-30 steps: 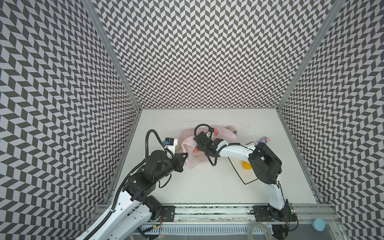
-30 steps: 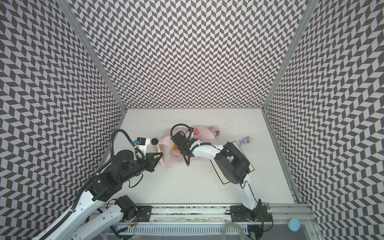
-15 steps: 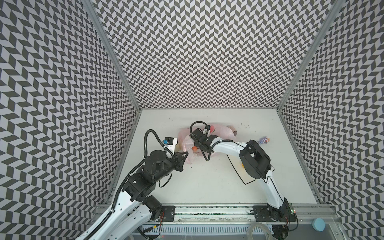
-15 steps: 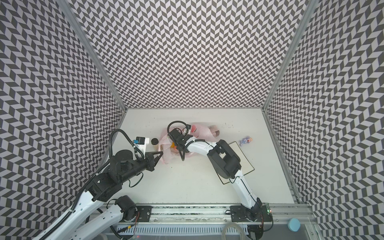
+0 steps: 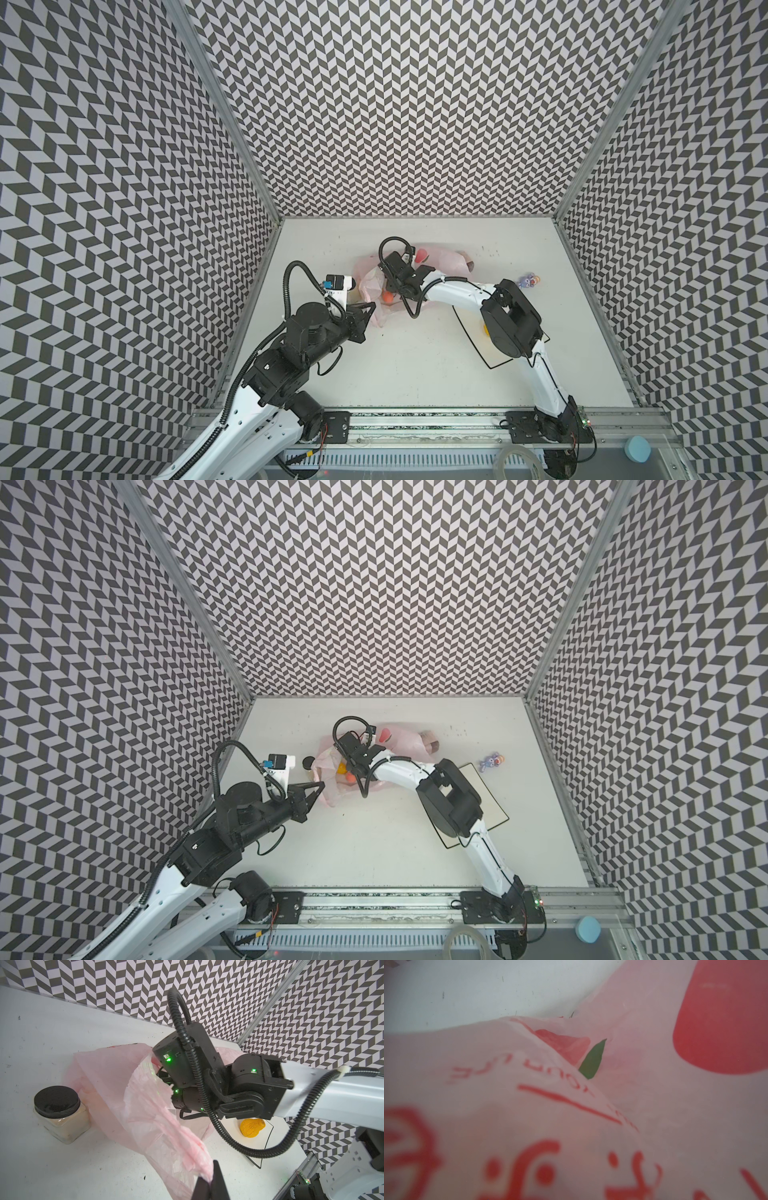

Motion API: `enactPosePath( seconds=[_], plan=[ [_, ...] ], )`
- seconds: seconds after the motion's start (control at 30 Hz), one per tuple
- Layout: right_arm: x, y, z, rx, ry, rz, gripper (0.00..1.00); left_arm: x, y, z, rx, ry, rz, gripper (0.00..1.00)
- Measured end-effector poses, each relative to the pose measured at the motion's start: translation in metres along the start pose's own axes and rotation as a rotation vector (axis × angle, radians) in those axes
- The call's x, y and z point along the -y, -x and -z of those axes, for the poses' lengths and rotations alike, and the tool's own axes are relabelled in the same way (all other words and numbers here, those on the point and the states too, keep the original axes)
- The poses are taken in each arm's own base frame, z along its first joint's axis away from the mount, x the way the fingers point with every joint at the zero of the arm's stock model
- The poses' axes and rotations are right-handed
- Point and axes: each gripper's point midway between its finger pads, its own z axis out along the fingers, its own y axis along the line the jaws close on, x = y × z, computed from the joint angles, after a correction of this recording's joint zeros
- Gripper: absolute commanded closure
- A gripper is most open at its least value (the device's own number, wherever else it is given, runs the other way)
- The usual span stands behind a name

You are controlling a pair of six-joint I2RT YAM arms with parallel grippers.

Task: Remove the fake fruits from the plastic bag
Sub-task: 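Reach the right gripper into the bag and grasp the red strawberry, then carry the strawberry to the white plate and open the right gripper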

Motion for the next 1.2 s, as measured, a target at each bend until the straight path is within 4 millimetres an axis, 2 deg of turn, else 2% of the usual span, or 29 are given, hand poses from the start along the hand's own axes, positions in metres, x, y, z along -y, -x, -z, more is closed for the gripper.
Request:
enactPosePath(
  seconds=[0.07,0.27,0.47,0.6,0.8,0.9,1.0,1.13,1.17,1.2],
  plan=[
    [-0.001,0.006,0.018,0.007,0.030,0.018,0.65,-0.001,-0.001,-0.002,0.004,-0.002,0.005,1.00],
    [-0.011,0.029,0.089,0.043,0.199,0.081,0.65,0.000,0.003,-0.004,0.025,-0.007,0.018,1.00],
    [-0.017,0.038,0.148,0.048,0.345,0.170,0.64,0.000,0.004,-0.006,0.041,-0.013,0.024,1.00],
    [-0.008,0.041,0.180,0.054,0.378,0.208,0.64,0.000,0.006,-0.006,0.050,-0.014,0.025,1.00],
    [0.018,0.052,0.242,0.107,0.418,0.203,0.64,-0.001,0.004,-0.009,0.056,-0.015,0.028,1.00],
    [0.036,0.063,0.270,0.141,0.416,0.170,0.63,-0.001,0.005,-0.010,0.058,-0.016,0.031,1.00],
    [0.064,0.081,0.284,0.179,0.368,0.115,0.62,-0.001,0.006,-0.011,0.061,-0.017,0.032,1.00],
    [0.141,0.121,0.276,0.260,0.207,-0.043,0.62,-0.001,0.005,-0.012,0.064,-0.021,0.035,1.00],
    [0.168,0.128,0.270,0.276,0.148,-0.090,0.62,-0.001,0.006,-0.012,0.065,-0.021,0.036,1.00],
    [0.187,0.131,0.265,0.284,0.105,-0.123,0.62,-0.001,0.006,-0.012,0.066,-0.022,0.036,1.00]
  ],
)
